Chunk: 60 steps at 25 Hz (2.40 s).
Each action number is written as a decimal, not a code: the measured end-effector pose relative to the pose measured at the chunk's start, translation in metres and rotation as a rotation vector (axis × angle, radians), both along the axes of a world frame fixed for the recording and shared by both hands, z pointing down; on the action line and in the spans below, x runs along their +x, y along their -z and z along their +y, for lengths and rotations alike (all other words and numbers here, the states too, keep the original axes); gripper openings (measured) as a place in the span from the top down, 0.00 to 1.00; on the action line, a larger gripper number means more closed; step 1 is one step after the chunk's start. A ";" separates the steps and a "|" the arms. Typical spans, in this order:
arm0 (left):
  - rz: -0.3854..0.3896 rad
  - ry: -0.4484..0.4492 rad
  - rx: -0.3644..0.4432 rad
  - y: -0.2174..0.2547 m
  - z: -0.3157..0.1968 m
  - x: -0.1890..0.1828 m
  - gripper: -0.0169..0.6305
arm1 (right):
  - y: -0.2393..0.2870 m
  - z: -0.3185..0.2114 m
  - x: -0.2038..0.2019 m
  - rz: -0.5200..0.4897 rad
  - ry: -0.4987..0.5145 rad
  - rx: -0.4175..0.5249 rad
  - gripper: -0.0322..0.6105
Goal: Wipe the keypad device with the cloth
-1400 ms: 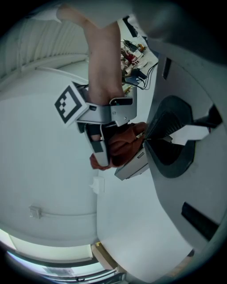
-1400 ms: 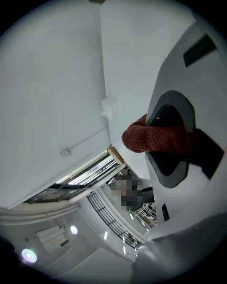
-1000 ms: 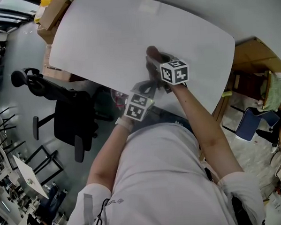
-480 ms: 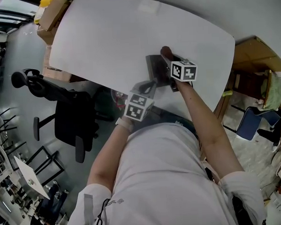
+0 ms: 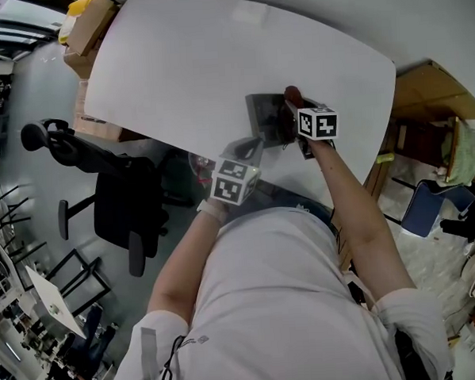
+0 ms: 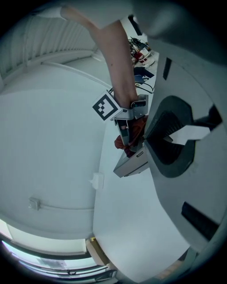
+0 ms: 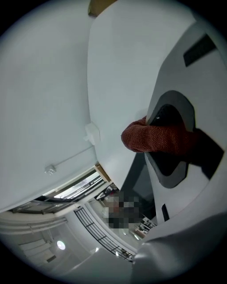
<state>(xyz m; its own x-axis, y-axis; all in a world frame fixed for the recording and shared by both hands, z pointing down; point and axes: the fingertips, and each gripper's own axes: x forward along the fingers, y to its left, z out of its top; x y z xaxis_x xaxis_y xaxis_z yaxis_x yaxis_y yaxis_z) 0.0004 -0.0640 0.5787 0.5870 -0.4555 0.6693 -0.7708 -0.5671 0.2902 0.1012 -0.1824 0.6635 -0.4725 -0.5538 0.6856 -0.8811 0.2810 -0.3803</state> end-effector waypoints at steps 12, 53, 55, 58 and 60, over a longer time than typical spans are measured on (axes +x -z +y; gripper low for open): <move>0.014 0.018 0.004 -0.001 0.000 0.000 0.96 | 0.019 0.059 -0.017 0.005 0.110 0.051 0.76; -0.071 0.096 0.034 0.005 -0.007 -0.009 0.96 | 0.099 0.116 -0.062 -0.334 0.190 0.047 0.76; -0.051 0.125 0.066 0.021 -0.008 -0.012 0.96 | 0.120 0.110 -0.054 -0.352 0.168 0.099 0.76; 0.037 0.171 0.156 0.058 -0.011 -0.016 0.96 | 0.148 0.106 -0.047 -0.329 0.173 0.196 0.76; 0.080 0.186 0.205 0.080 -0.010 -0.019 0.96 | 0.165 0.108 -0.046 -0.285 0.187 0.268 0.76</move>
<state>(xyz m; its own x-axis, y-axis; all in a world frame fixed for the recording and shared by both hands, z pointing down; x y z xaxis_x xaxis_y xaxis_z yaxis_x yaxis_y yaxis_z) -0.0187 -0.0743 0.4988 0.5278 -0.6814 0.5071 -0.8465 -0.4708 0.2483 0.0548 -0.0746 0.4982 -0.7313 -0.5812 0.3569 -0.6759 0.5476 -0.4932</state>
